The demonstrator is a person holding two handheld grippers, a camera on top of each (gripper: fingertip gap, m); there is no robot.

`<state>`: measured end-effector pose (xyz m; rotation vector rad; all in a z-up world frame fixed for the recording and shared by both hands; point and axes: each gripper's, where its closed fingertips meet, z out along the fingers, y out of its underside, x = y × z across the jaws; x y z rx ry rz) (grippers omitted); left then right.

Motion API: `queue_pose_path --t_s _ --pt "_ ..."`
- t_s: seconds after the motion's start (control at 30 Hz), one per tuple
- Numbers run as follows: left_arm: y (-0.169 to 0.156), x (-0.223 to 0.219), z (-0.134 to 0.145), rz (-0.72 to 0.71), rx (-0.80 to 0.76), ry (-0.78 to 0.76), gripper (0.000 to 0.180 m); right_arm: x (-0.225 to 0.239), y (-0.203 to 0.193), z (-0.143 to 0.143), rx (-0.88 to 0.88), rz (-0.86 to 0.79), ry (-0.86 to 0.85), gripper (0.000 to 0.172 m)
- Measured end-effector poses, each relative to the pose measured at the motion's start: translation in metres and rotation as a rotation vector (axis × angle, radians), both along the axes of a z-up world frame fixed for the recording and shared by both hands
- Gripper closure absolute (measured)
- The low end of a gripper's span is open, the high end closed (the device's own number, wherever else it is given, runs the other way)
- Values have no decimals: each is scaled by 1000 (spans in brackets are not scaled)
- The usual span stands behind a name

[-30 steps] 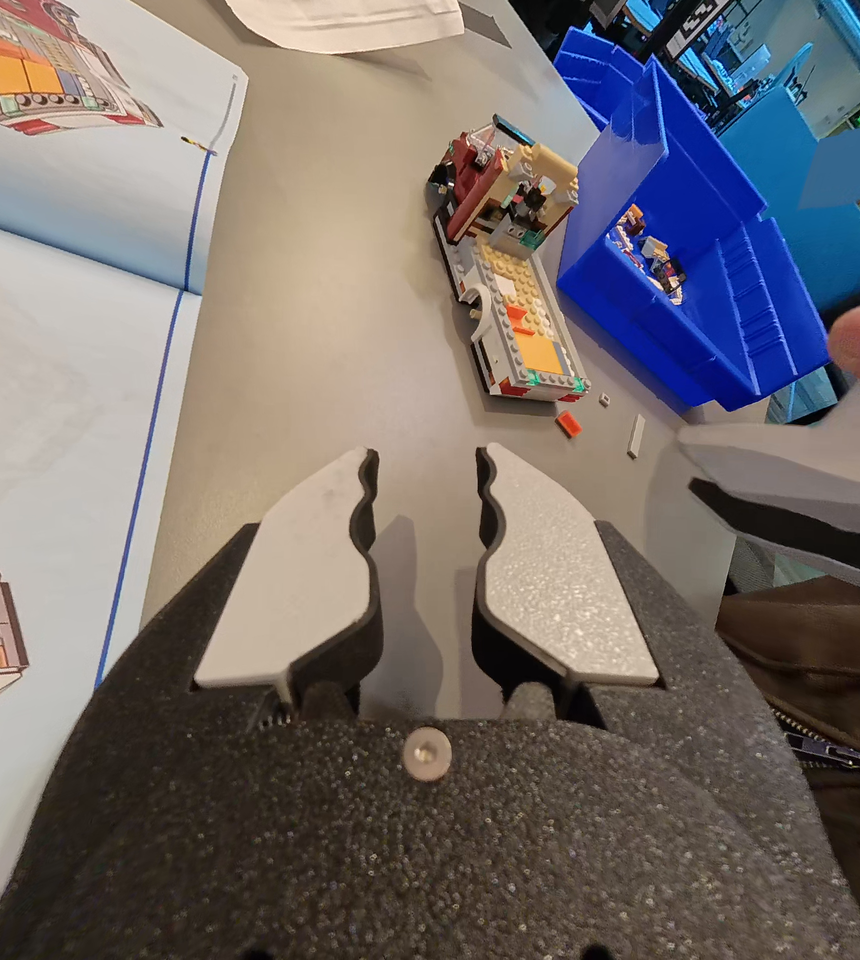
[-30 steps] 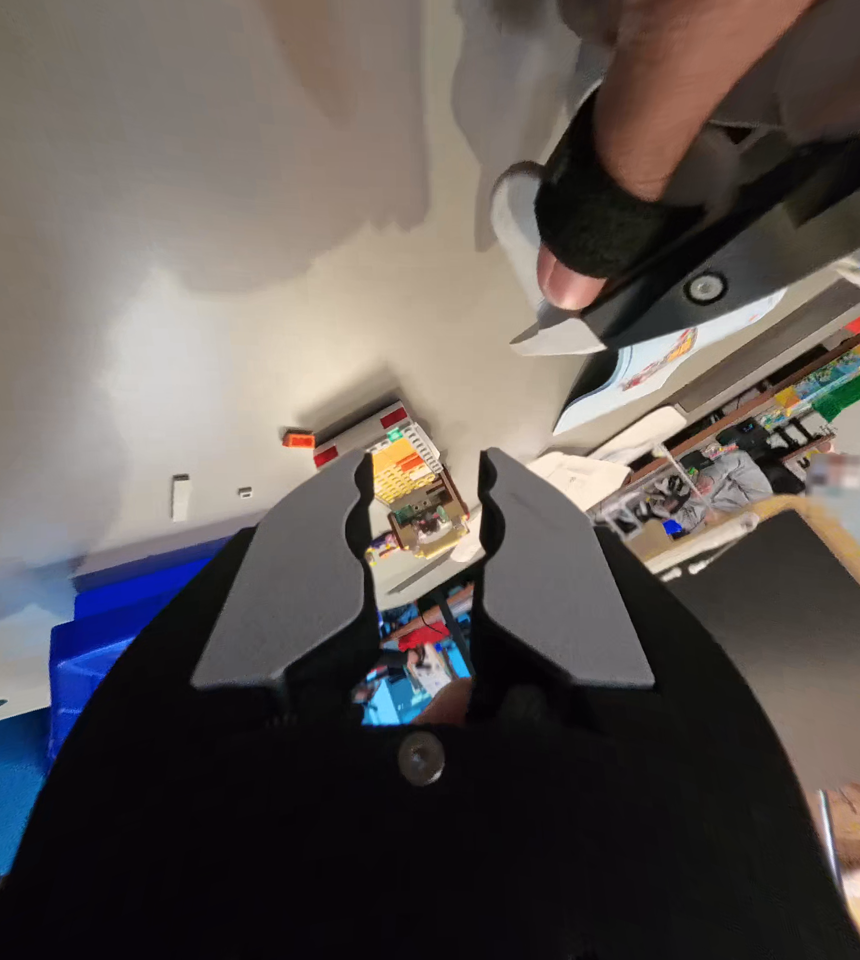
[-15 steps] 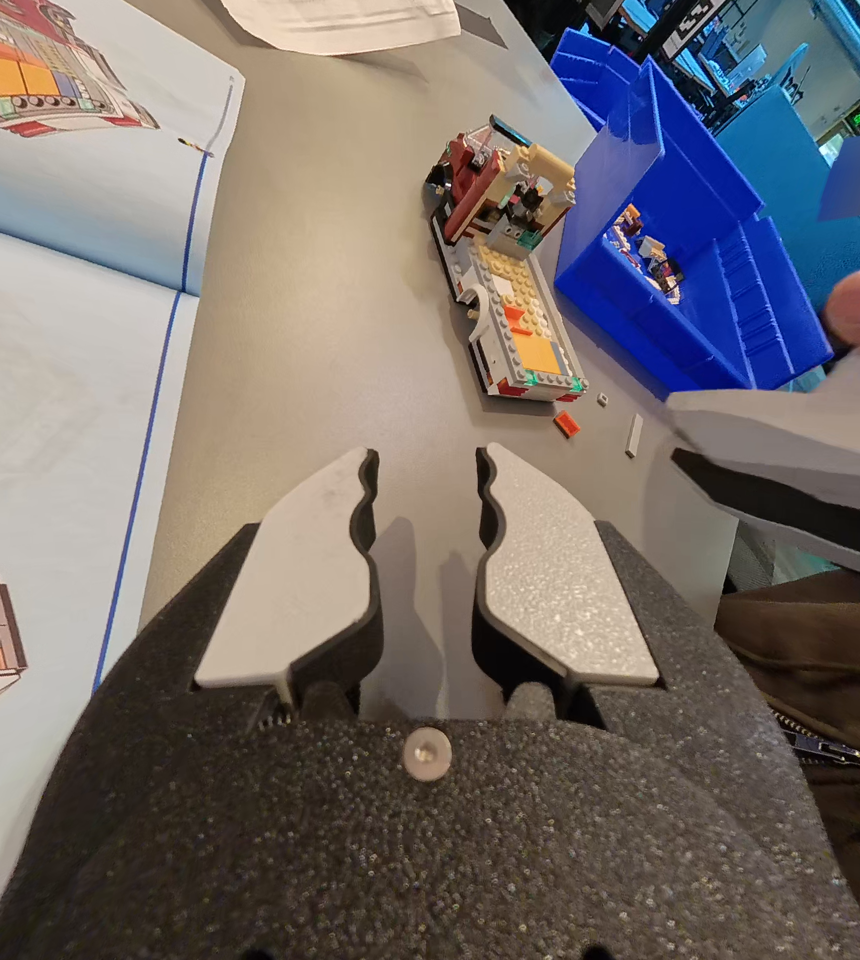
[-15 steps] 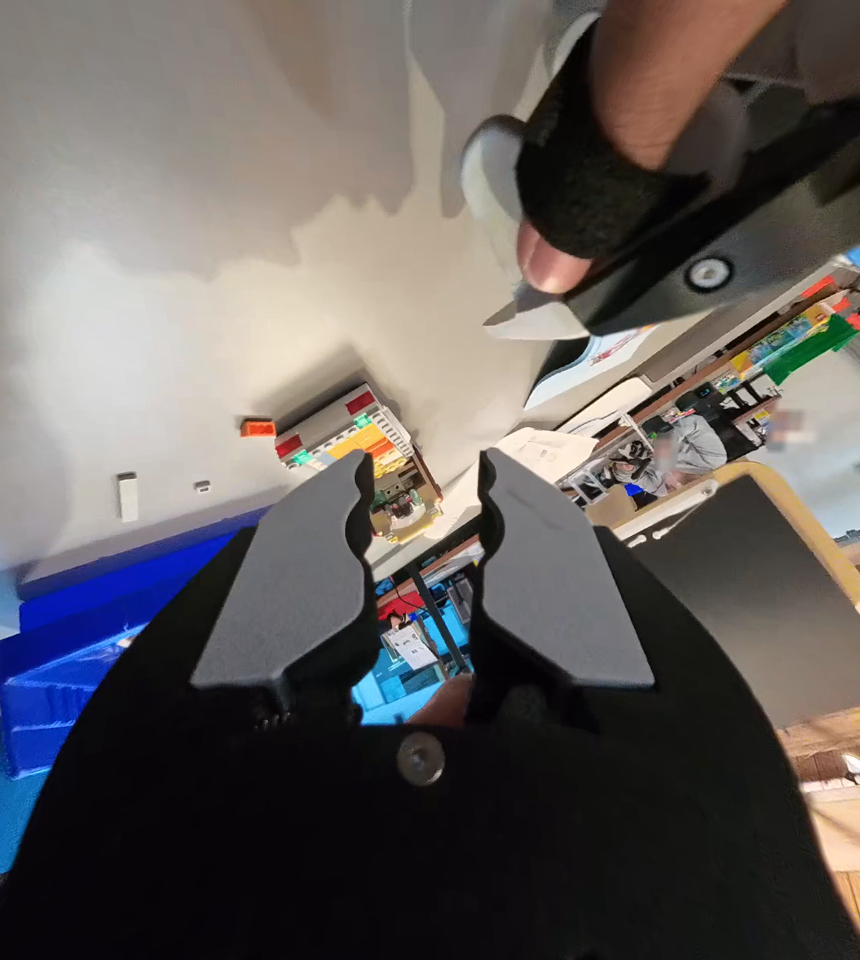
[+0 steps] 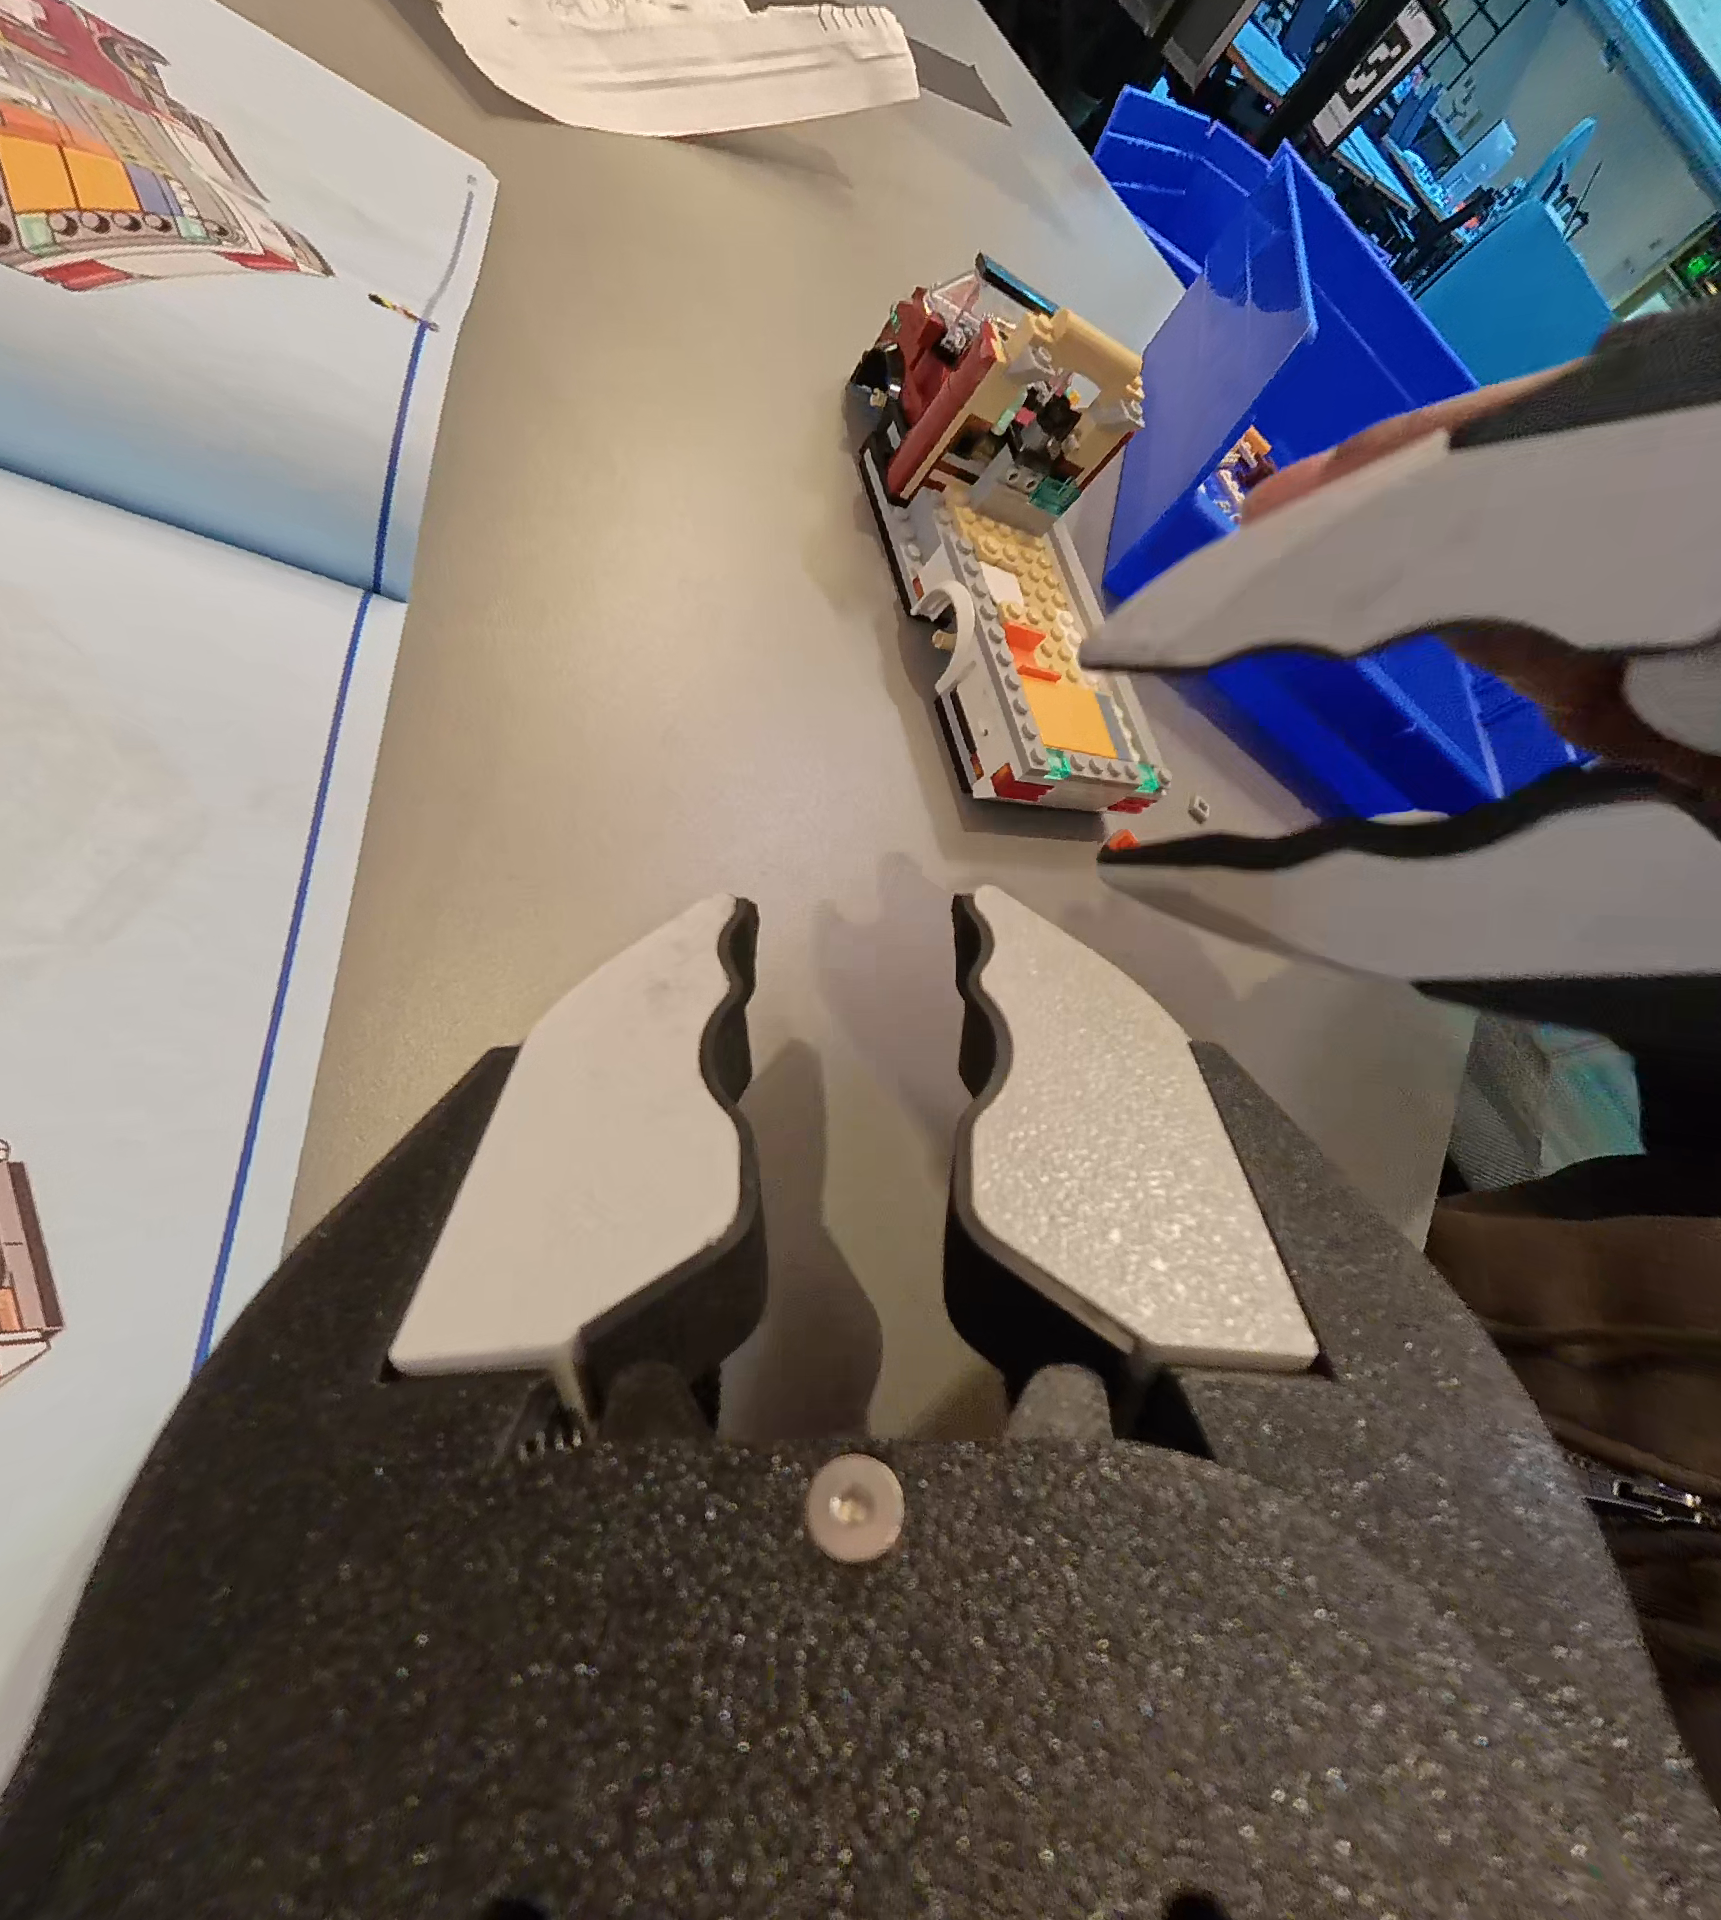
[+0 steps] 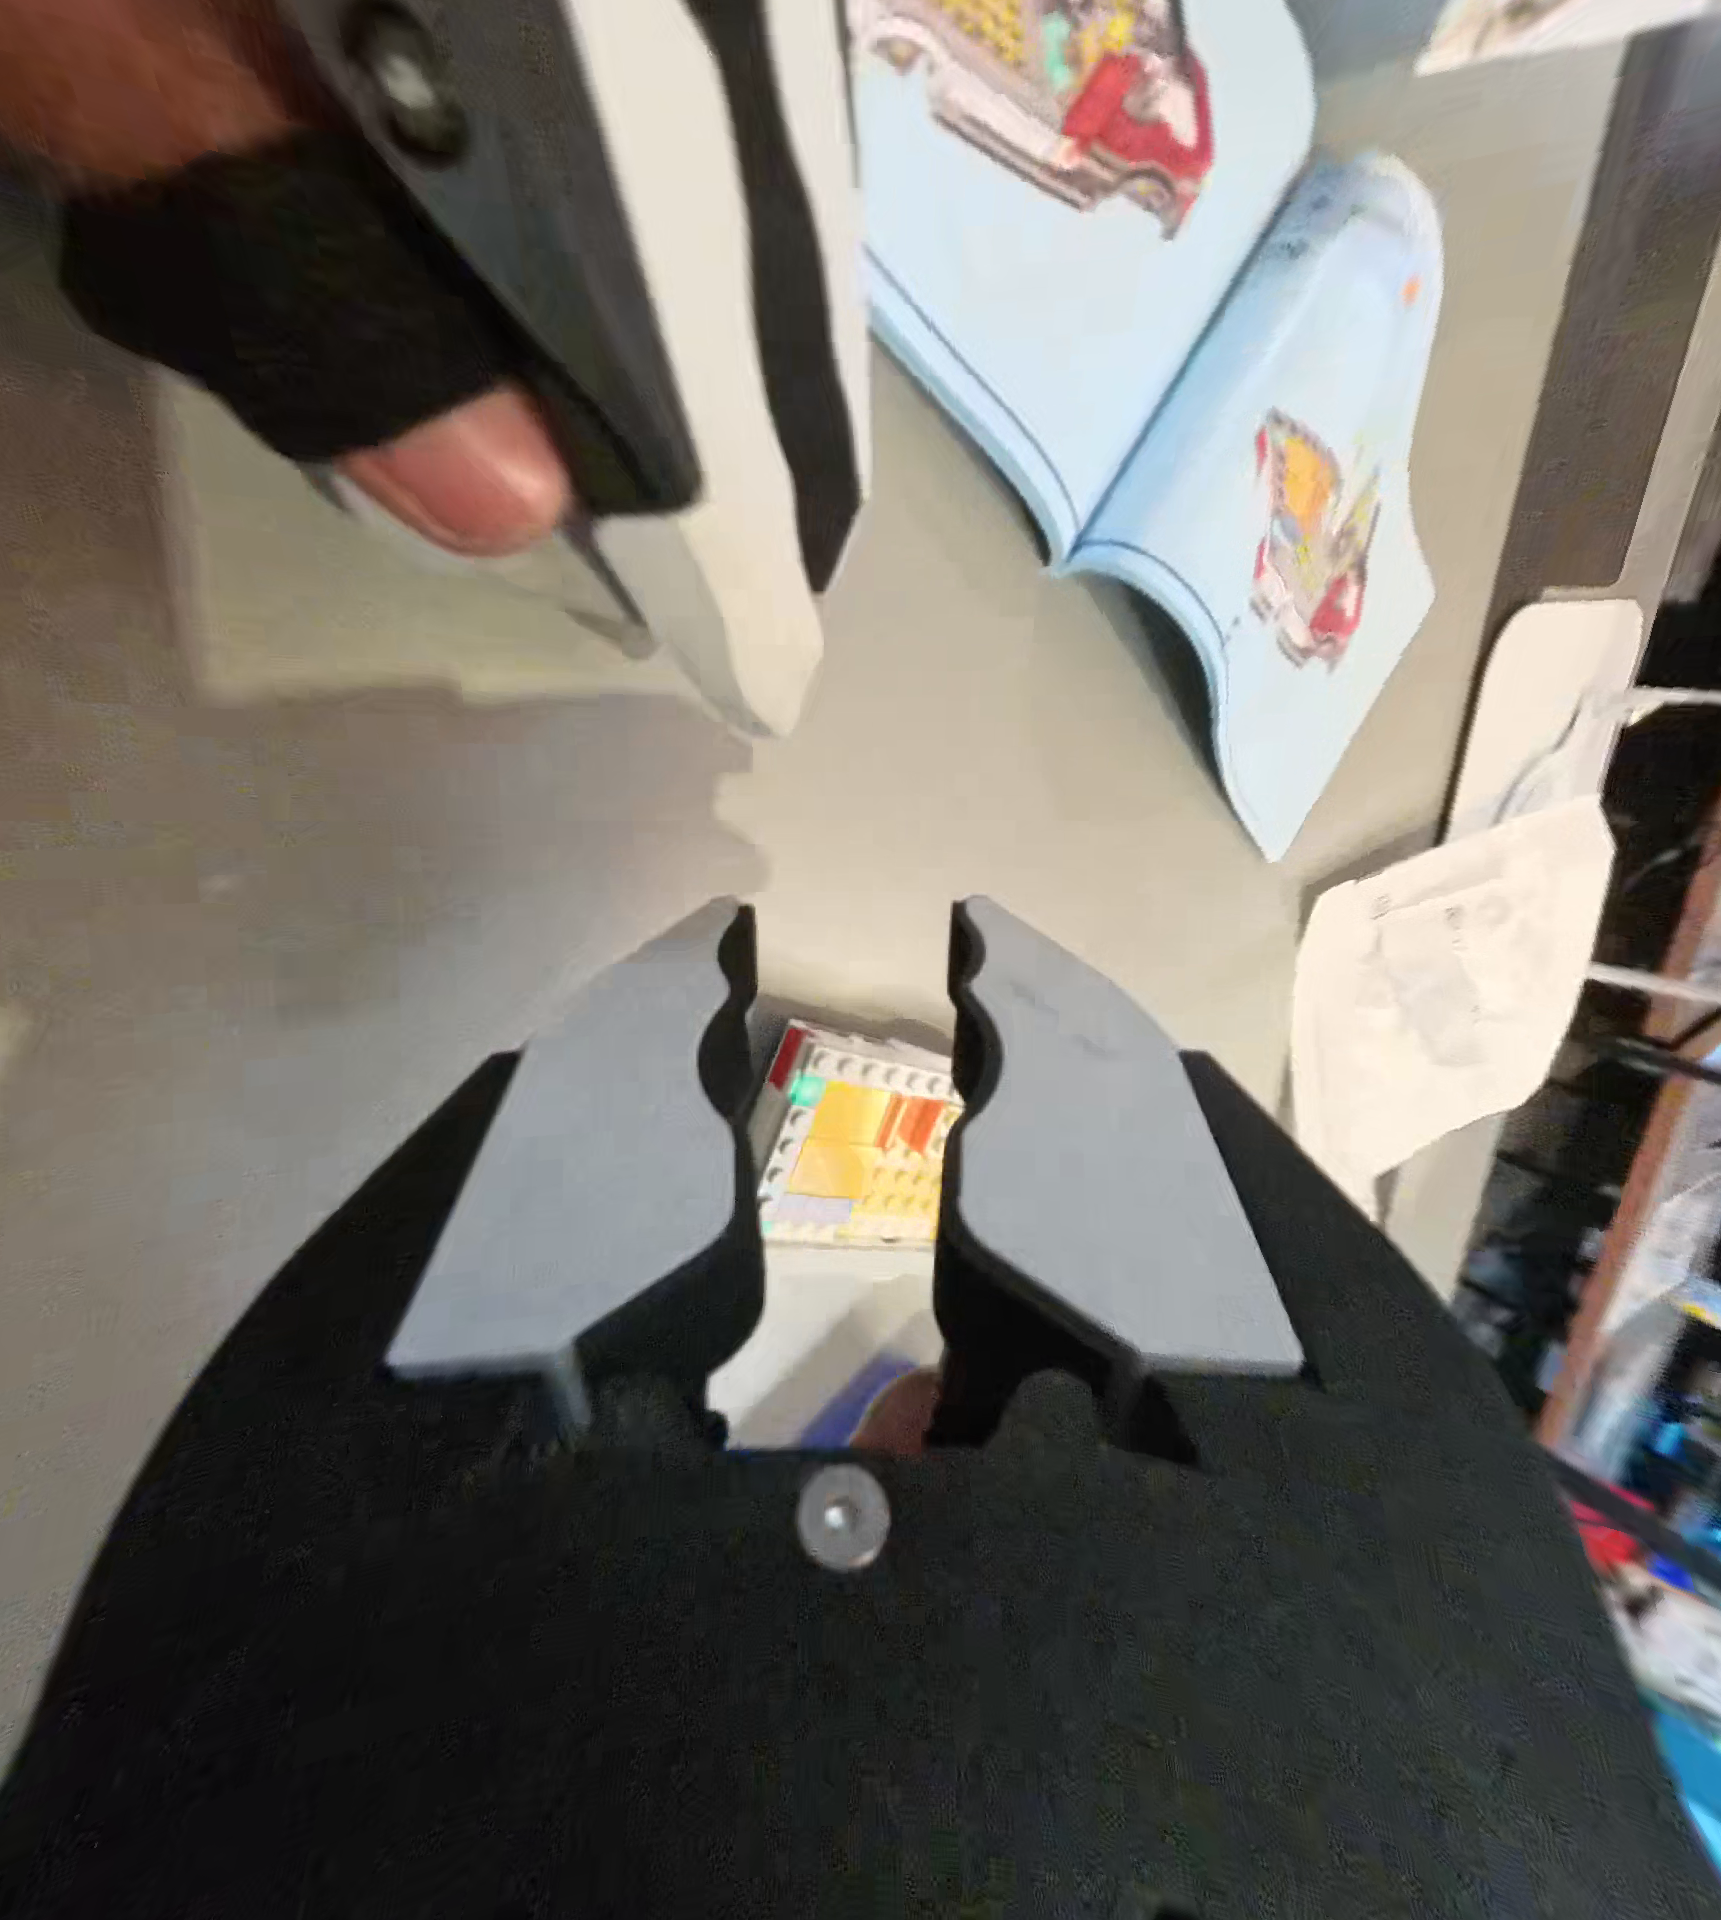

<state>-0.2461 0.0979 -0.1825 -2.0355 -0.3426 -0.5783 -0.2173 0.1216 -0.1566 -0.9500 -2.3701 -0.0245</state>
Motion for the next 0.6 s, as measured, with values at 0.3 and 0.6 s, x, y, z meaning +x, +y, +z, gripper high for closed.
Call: queue_pose_path --t_s 0.3,0.6 --pt "1 0 -1 -6 -7 -2 143 -12 71 13 -368 -262 381 142" --pt "8 3 -3 -12 -36 102 141 8 155 21 -314 -261 581 146"
